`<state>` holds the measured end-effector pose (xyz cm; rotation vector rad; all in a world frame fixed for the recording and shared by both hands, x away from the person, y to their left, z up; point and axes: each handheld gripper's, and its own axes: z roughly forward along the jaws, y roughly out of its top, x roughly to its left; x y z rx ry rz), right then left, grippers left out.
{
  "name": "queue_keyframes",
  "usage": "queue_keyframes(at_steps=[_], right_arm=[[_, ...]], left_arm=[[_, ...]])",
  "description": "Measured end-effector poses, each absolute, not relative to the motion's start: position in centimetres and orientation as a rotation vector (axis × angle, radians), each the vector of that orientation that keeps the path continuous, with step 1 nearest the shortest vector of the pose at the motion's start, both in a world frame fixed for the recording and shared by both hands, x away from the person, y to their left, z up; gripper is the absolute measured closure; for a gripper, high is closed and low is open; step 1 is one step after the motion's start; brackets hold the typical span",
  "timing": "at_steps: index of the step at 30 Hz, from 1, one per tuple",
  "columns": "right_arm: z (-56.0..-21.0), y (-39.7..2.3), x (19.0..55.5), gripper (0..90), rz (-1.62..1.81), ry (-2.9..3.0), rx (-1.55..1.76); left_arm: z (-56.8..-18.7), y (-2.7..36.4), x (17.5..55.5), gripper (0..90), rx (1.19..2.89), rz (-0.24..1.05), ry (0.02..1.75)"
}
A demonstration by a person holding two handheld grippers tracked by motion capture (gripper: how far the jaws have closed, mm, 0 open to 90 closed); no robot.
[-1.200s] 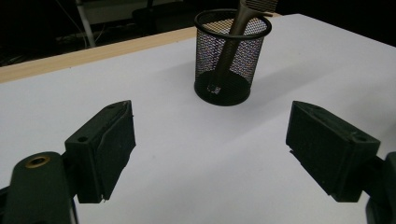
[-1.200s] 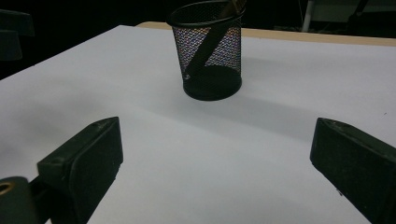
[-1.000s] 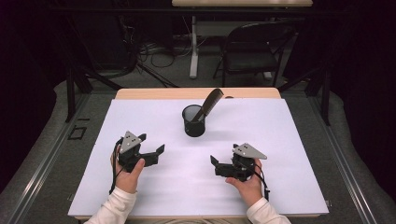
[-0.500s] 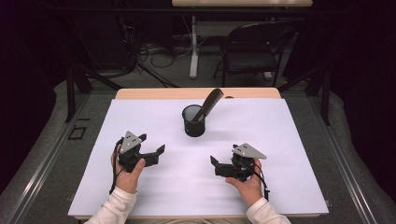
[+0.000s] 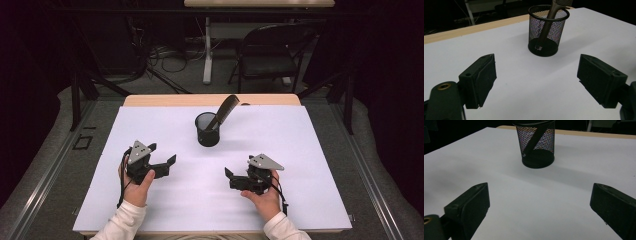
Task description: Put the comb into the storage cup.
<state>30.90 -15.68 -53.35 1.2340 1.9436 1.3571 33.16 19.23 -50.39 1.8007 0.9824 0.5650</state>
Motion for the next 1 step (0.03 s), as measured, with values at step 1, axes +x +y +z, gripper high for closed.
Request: queue_keyframes(at_steps=[1], right_arm=[[-53.36,-15.67,30.89,2.6,1.356,1.945,1.236]], left_arm=[[-50.39,19.22,33.19,16.0,1.798,0.564,0.983]])
